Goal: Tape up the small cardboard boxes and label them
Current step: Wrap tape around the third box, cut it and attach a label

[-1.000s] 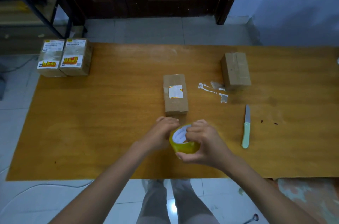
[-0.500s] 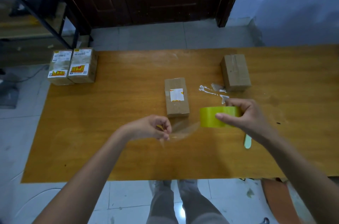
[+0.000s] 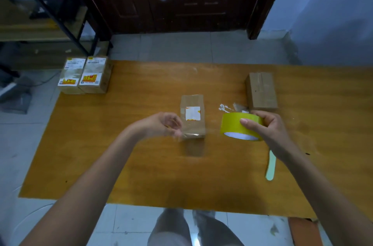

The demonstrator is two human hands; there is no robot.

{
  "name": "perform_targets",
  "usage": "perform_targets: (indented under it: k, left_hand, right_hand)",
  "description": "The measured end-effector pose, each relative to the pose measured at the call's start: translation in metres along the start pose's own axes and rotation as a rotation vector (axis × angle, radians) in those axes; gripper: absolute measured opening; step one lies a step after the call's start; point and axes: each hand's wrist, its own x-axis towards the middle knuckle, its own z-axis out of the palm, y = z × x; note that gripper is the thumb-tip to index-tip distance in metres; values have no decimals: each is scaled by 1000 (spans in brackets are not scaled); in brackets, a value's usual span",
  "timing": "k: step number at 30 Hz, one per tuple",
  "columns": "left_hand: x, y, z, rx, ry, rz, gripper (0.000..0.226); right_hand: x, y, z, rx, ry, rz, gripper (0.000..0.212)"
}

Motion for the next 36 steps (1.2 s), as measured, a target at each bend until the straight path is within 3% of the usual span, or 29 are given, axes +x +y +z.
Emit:
perform_targets:
  k: [5, 10, 15, 19, 23, 28, 36]
  left_hand:
    - [29, -4, -26, -1, 143, -71, 12]
    - [52, -4, -40, -4, 211, -69, 14]
    - [63, -13, -30, -178, 268, -72, 16]
    - [62, -17, -22, -156, 345, -49, 17]
    - [48, -27, -10, -169, 337, -67, 23]
    - [24, -43, 12, -258, 329, -61, 23]
    - [34, -39, 12, -213, 436, -55, 28]
  right_hand:
    - [37, 13, 9, -1, 57, 62, 28]
    - [73, 38, 17, -61, 165, 135, 49]
    - [84, 47, 18, -73, 218, 146, 41]
    - [81, 49, 19, -92, 279, 161, 55]
    - [59, 45, 19, -69, 226, 106, 28]
    - [17, 63, 20, -97, 208, 61, 44]
    - [25, 67, 22, -81, 213, 47, 39]
